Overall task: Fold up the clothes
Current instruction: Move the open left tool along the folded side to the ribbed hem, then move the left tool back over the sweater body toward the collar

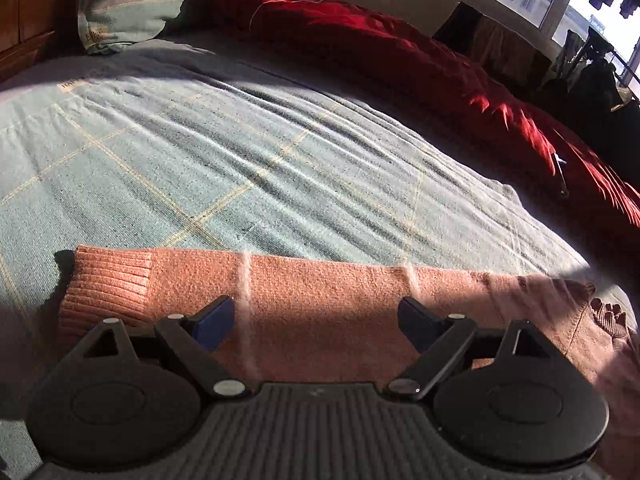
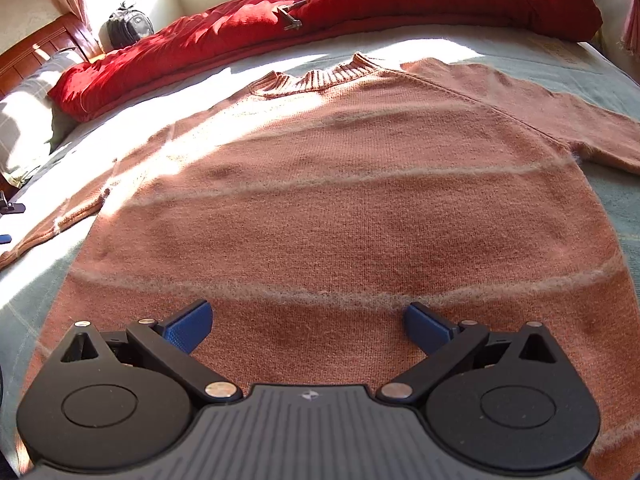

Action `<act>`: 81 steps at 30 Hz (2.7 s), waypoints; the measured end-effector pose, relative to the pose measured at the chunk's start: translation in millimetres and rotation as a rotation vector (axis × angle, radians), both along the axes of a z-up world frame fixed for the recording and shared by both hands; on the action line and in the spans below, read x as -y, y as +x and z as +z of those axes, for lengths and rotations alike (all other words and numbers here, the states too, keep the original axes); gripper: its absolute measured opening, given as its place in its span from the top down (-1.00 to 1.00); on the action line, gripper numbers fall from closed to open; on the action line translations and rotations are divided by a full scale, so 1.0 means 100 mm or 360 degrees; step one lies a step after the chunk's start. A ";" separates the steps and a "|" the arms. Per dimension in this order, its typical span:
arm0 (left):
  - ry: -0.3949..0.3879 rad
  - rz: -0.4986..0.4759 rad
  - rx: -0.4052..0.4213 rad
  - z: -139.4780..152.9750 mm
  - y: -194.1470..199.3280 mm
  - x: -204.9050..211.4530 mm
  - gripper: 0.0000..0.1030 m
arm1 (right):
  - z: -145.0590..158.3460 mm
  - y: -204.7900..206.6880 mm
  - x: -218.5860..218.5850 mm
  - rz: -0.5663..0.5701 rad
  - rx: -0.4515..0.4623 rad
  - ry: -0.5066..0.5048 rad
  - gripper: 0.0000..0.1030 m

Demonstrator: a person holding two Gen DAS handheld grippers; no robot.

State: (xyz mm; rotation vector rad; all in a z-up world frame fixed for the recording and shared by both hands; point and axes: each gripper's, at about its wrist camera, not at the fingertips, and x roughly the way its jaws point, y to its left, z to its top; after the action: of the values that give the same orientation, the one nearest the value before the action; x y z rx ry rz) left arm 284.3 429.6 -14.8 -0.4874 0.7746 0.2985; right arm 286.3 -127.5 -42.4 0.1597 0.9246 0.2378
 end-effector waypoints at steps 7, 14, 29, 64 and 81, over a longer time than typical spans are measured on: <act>-0.0113 -0.0243 -0.0070 -0.25 0.33 0.50 -0.74 | -0.06 -0.07 -0.19 0.0117 0.0042 -0.0241 -1.00; -0.0036 0.0009 -0.0035 -0.08 -0.09 0.06 -0.74 | -0.04 -0.04 -0.18 0.0118 0.0015 -0.0241 -1.00; -0.0015 0.0456 -0.0036 -0.05 -0.44 -0.79 -0.74 | -0.04 -0.06 -0.23 0.0089 0.0019 -0.0281 -1.00; -0.0287 -0.1036 0.0035 -0.39 0.82 2.71 -0.75 | 0.29 -0.42 0.60 -0.0369 0.0117 -0.0143 -1.00; -0.0091 -0.0964 -0.0055 -0.31 0.34 2.66 -0.79 | 0.08 -0.45 0.85 -0.0465 0.0033 -0.0073 -1.00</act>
State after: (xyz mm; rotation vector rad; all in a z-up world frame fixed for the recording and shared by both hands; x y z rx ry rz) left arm 318.3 164.0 -45.6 -0.2822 0.9278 -0.2794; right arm 240.9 -212.3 -34.9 0.2467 0.8736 -0.0519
